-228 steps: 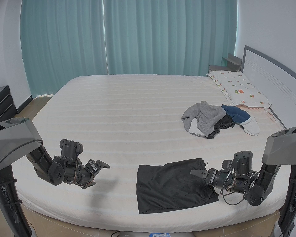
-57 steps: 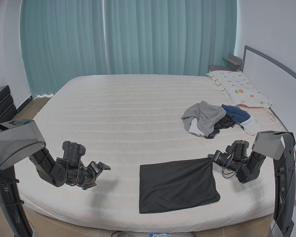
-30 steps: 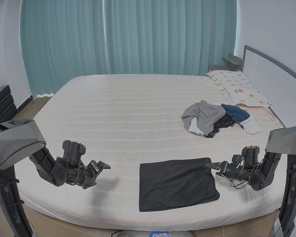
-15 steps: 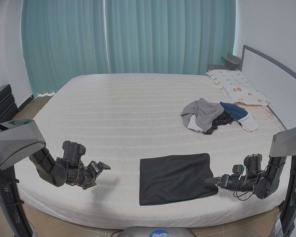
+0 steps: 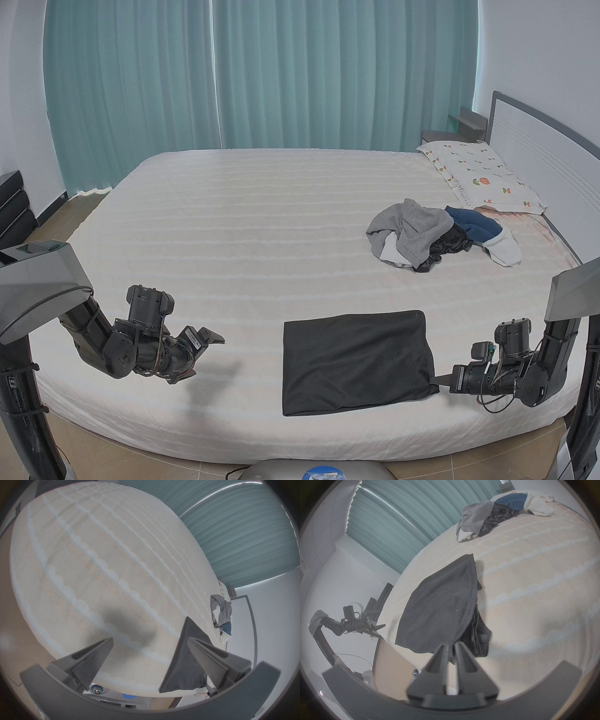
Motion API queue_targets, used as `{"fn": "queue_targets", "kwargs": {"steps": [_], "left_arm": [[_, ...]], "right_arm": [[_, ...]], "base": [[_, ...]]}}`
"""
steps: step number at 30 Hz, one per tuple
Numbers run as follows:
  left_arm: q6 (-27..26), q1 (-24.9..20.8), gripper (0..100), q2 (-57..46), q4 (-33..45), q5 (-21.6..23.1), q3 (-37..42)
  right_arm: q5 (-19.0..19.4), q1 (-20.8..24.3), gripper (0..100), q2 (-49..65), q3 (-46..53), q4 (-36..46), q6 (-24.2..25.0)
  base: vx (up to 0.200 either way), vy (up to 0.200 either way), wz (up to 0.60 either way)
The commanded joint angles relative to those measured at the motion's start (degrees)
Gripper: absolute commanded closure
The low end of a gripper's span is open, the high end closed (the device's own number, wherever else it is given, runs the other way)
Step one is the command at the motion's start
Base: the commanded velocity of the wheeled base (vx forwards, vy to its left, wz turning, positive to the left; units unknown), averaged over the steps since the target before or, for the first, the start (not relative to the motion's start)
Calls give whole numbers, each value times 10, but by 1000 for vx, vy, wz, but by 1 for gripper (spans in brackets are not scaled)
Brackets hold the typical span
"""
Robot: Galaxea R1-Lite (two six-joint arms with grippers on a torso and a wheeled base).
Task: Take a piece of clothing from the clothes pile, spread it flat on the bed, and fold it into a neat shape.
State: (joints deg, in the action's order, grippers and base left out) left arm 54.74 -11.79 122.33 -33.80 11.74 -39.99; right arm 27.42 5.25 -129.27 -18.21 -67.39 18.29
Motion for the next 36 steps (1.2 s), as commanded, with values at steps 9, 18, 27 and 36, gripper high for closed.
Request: {"fn": "queue_targets", "kwargs": {"steps": [9, 18, 27, 36], "left_arm": [[0, 0, 0, 1, 0, -1, 0], [0, 0, 0, 1, 0, -1, 0], [0, 0, 0, 1, 0, -1, 0], [0, 0, 0, 1, 0, -1, 0]], "right_arm": [[0, -32, 100, -4, 10, 8, -54], [0, -46, 100, -23, 16, 10, -110], [-16, -62, 100, -41, 12, 7, -146], [-16, -60, 0, -44, 12, 4, -146]], "base": [[0, 0, 0], [0, 0, 0], [0, 0, 0], [0, 0, 0]]}}
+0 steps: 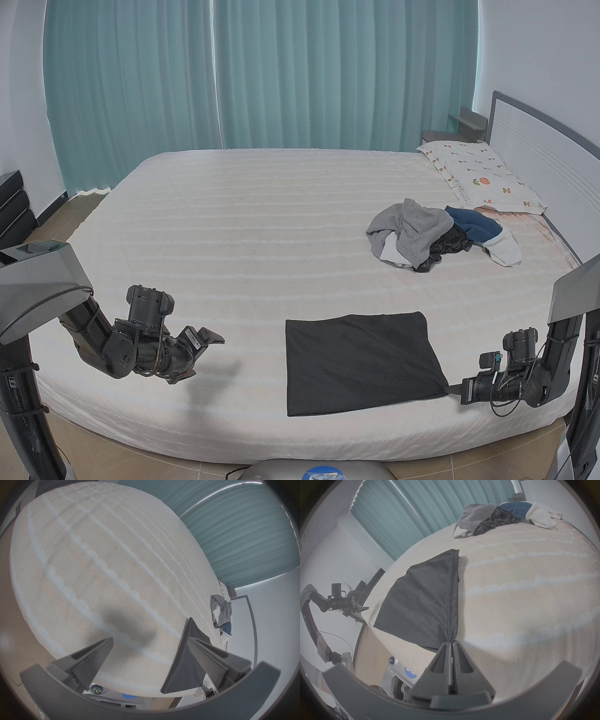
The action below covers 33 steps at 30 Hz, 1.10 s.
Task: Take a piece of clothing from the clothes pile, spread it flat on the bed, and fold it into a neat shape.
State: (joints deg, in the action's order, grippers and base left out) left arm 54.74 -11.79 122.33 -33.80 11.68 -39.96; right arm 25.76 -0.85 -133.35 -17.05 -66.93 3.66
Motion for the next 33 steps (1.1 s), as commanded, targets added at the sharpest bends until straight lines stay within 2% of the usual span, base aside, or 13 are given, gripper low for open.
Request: {"fn": "queue_targets", "kwargs": {"steps": [1, 7, 8, 9, 10, 11, 14, 15, 17, 18, 19, 20, 33], "left_arm": [[0, 0, 0, 1, 0, 0, 0], [2, 0, 0, 0, 0, 1, 0], [3, 0, 0, -1, 0, 1, 1], [4, 0, 0, -1, 0, 2, -2], [3, 0, 0, 0, 0, 1, -3], [3, 0, 0, 0, 0, 1, -3], [7, 0, 0, -1, 0, 2, -8], [7, 0, 0, -1, 0, 2, -8], [9, -3, 0, -2, 1, 3, -13], [9, -8, 0, -1, 1, 3, -13], [9, -9, 0, -1, 1, 3, -13], [8, -14, 0, -1, 1, 2, -13], [6, -29, 0, 2, 0, 1, -17]], "right_arm": [[1, 2, 0, -1, 0, -1, 1], [5, 3, 0, 10, -2, -23, 7], [5, 2, 0, 12, -6, -26, 16], [3, -1, 0, 16, -25, -29, 54], [3, -2, 0, 18, -33, -29, 70], [3, -2, 0, 18, -33, -29, 70], [3, -3, 0, 23, -83, -31, 203], [3, -3, 0, 23, -83, -31, 203], [3, -4, 0, 18, -120, -43, 314], [2, -3, 0, 13, -133, -50, 353], [2, -3, 0, 12, -134, -51, 356], [3, -4, 0, 8, -142, -61, 385], [10, 2, 0, -52, -145, -145, 420]], "base": [[0, 0, 0], [0, 0, 0], [0, 0, 0], [0, 0, 0], [0, 0, 0], [0, 0, 0], [0, 0, 0], [0, 0, 0], [0, -200, 0], [0, -200, 0], [0, -200, 0], [0, -200, 0], [0, -200, 0]]}}
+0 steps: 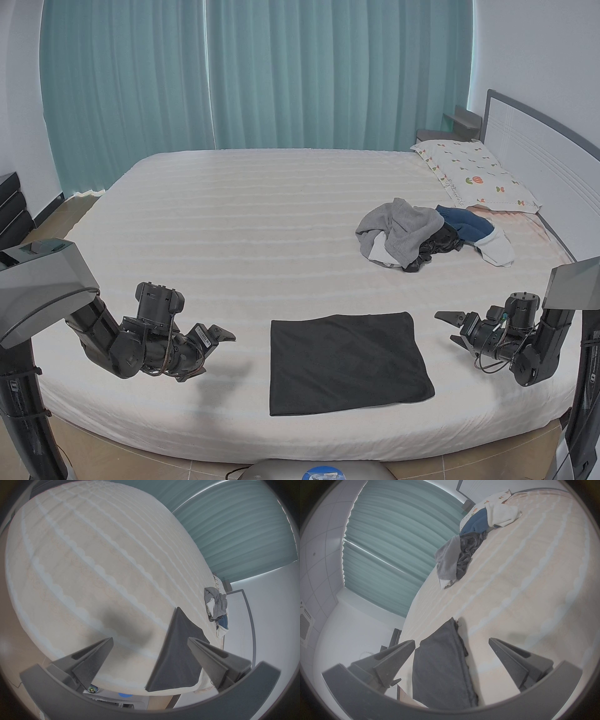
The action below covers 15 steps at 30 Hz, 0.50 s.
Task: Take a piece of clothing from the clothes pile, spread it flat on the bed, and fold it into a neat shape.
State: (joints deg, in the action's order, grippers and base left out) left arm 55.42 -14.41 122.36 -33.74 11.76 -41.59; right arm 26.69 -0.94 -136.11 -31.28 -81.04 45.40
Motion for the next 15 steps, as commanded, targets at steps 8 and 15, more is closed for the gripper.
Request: {"fn": "queue_targets", "kwargs": {"steps": [8, 15], "left_arm": [[-5, -3, 0, 6, -23, -2, 10], [-8, -9, 0, 36, -81, -30, 14]], "right_arm": [[17, 4, 0, -24, -3, -15, 28], [17, 4, 0, -31, 3, -40, 39]], "base": [[0, -75, 0], [0, 0, 0]]}}
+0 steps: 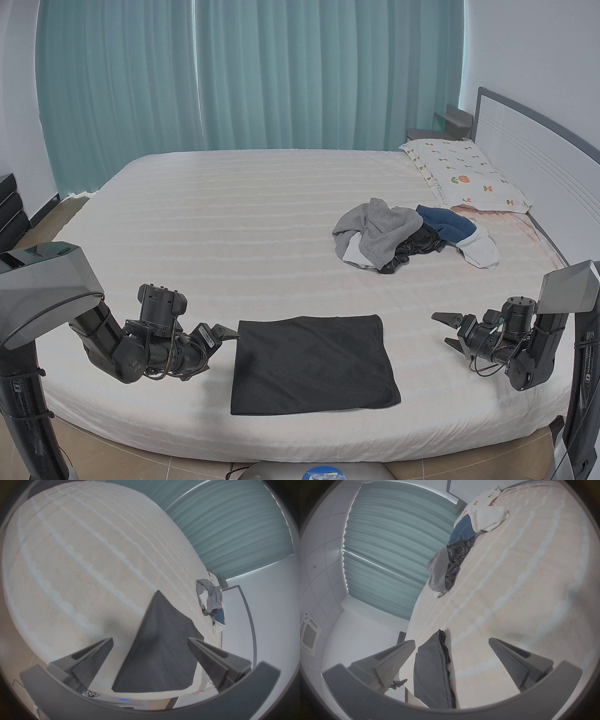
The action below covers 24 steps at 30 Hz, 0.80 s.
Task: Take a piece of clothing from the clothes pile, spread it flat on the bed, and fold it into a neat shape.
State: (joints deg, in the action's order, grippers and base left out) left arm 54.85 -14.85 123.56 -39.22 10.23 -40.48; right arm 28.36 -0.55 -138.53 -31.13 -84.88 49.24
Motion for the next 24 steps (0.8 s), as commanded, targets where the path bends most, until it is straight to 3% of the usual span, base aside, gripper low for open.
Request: {"fn": "queue_targets", "kwargs": {"steps": [1, 3, 4, 5, 6, 8, 14, 24], "left_arm": [[-4, -9, 0, 33, -43, -21, 3], [-4, -9, 0, 33, -43, -21, 3], [-54, -23, 0, 74, -99, -55, 3], [-54, -23, 0, 74, -99, -55, 3], [-126, -26, 0, 104, -132, -72, 5], [-163, -26, 0, 117, -162, -72, 10], [-163, -28, 0, 117, -176, -33, 8], [-167, -54, 0, 129, -177, -46, -2]], "right_arm": [[0, 1, 0, -7, 2, -3, 1], [0, 1, 0, -7, 2, -3, 1], [0, 1, 0, -8, 3, -5, 1], [0, 1, 0, -8, 3, -5, 1], [0, 1, 0, -8, 3, -5, 1], [-1, 1, 0, -9, 3, -5, 0], [-1, 1, 0, -9, 2, -5, 0], [-1, 2, 0, -9, 1, -4, -1]], "base": [[0, 0, 0], [0, 0, 0], [0, 0, 0], [0, 0, 0], [0, 0, 0], [0, 0, 0], [0, 0, 0], [0, 0, 0]]}}
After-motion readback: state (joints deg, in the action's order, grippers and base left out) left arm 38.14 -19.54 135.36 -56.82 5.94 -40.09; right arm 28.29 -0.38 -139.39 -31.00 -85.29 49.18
